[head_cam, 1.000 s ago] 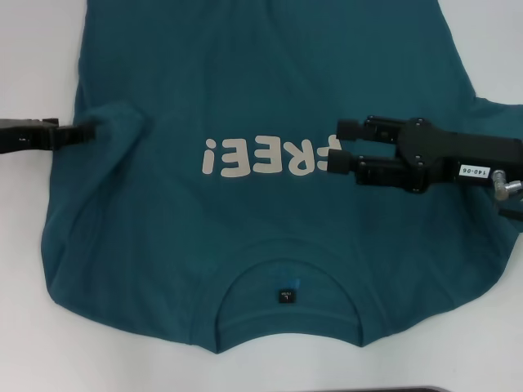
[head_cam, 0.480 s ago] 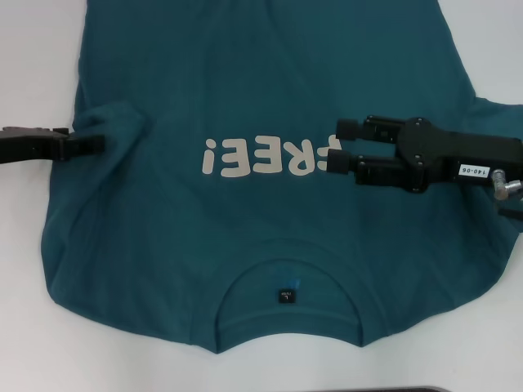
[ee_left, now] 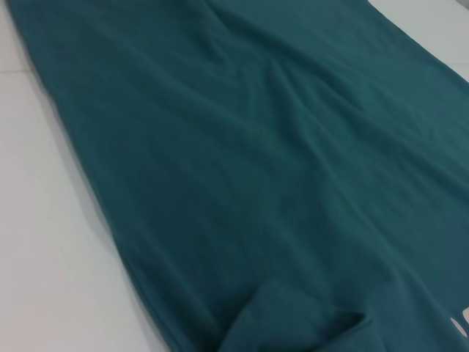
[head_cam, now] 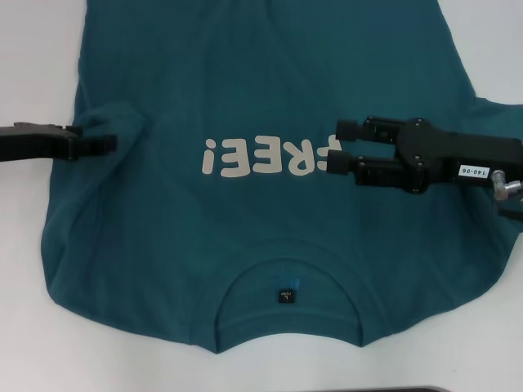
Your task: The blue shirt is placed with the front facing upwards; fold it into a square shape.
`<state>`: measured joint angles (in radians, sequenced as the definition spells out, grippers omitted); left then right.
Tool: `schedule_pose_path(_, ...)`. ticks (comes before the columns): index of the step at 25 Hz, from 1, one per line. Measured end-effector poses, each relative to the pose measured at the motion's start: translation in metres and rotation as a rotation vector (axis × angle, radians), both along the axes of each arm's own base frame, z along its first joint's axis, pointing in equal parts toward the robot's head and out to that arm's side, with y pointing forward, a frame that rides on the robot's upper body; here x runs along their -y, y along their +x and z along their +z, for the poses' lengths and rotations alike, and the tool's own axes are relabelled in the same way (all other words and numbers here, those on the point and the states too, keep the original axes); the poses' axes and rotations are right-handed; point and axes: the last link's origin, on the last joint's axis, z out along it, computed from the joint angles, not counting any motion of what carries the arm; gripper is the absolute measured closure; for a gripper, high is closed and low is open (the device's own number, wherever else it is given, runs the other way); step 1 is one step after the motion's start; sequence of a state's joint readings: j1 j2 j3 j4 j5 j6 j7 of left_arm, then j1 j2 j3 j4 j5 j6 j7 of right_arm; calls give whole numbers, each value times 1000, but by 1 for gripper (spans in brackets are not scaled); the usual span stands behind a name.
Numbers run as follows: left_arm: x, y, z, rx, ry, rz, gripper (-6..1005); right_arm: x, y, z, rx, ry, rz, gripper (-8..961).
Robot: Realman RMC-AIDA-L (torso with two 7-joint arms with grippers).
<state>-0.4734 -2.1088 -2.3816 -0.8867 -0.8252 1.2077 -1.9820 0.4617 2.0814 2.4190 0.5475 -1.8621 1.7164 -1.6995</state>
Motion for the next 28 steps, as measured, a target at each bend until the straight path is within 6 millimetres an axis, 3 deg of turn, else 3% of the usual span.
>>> schedule_pose_path(11, -11, -2, 5, -44, 64, -1, 296, 1, 1, 0, -1, -1, -3, 184)
schedule_pose_path(28, -14, 0, -8, -106, 32, -22, 295, -1, 0, 1, -1, 2, -2, 185)
